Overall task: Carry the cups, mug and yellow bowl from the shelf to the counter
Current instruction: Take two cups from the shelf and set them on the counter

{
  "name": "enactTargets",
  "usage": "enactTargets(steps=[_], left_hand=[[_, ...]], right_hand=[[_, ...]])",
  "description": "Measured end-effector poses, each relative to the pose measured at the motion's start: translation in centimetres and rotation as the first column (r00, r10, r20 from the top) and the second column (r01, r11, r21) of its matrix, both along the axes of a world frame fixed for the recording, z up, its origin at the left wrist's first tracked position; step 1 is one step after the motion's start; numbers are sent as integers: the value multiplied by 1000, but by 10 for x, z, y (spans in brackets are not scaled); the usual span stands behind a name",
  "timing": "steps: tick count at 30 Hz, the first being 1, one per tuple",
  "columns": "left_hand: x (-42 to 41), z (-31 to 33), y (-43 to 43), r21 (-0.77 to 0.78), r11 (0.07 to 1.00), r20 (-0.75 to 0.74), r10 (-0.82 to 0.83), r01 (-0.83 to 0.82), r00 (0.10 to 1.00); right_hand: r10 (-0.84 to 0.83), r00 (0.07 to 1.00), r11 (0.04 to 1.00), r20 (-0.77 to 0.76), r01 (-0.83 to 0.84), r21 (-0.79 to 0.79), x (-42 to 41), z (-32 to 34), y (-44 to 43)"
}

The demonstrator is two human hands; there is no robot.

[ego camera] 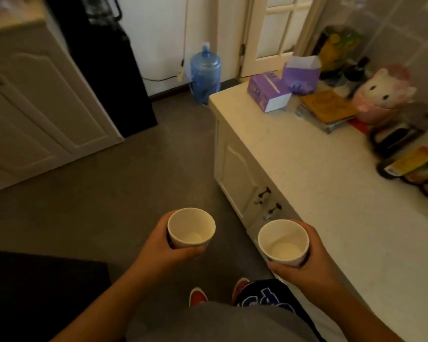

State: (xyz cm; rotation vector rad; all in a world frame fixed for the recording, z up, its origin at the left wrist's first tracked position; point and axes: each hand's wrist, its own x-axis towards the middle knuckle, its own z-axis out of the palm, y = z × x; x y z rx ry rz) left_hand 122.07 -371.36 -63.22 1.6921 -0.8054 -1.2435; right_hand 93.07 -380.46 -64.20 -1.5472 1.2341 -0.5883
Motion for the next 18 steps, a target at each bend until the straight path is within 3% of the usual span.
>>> enactTargets(steps=[9,18], left_hand=[[-23,-12,-173,-54,951,-90,-308,304,947],[-58,5,-297,-85,874,22,-479,479,878]], right_hand=[[-308,951,949,-12,306,-69,-31,-3,-70],[-455,891,886,-15,451,-105,-45,1,-149]])
